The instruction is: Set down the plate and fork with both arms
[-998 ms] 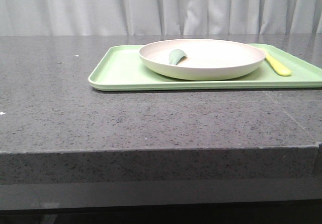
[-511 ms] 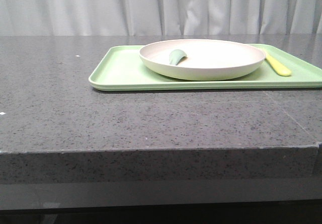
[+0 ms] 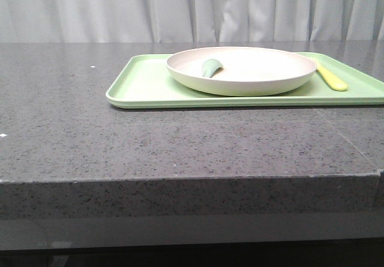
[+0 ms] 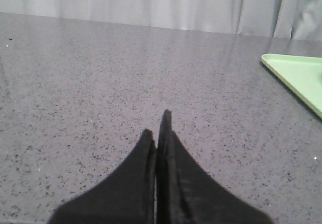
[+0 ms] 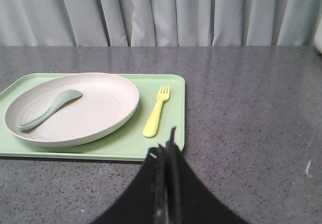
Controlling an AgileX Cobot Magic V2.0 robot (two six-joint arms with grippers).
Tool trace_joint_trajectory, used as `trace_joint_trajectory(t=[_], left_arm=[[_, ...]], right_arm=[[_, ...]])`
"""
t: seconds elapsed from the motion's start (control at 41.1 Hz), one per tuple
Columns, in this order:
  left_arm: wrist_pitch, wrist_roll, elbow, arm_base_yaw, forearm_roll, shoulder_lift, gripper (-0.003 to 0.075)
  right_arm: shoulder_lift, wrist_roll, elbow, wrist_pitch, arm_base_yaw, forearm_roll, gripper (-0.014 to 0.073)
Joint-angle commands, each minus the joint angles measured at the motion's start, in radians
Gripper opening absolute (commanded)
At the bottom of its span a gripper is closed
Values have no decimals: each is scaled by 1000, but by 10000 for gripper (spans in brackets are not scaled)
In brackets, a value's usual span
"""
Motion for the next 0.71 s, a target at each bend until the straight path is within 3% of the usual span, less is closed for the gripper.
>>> trace_joint_trajectory(t=[0.0, 0.682], left_arm=[[-145, -2, 15, 0, -7, -23, -18], [-127, -2, 12, 0, -7, -21, -18]], right_arm=[[9, -11, -23, -84, -5, -13, -64], [9, -11, -23, -84, -5, -13, -64]])
